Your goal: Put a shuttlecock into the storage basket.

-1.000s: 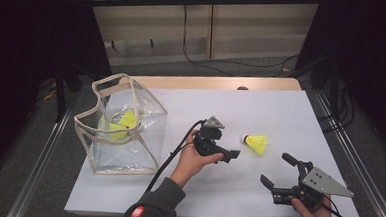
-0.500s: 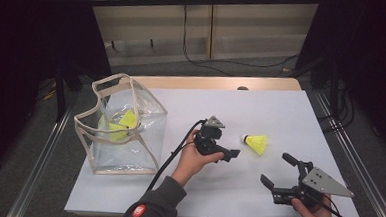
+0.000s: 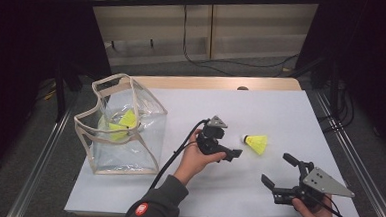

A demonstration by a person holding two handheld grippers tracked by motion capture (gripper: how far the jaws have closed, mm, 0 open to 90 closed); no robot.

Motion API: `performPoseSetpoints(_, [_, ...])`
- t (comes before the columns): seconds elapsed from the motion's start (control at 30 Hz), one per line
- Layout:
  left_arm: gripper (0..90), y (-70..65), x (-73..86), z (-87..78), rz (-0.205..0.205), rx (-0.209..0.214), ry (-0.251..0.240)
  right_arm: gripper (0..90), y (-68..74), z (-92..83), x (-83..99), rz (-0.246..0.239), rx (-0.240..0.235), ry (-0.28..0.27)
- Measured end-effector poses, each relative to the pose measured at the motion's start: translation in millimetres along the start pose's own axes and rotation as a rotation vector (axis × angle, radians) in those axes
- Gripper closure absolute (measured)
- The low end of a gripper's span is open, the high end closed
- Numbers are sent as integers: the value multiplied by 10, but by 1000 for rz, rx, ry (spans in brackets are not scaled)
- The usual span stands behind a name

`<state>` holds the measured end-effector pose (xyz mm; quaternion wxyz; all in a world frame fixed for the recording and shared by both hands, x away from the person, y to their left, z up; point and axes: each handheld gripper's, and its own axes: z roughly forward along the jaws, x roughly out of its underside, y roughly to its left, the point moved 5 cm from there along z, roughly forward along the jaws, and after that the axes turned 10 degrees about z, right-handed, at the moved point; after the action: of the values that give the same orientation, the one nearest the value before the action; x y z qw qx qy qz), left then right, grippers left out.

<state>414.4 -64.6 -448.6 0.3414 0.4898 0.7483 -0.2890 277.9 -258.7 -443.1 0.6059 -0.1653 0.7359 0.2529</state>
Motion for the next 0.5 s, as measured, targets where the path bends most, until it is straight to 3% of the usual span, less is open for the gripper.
performPoseSetpoints(0.5, [70,33,-3,119,18,-8,4,31,5,17,1,-1,-2,0])
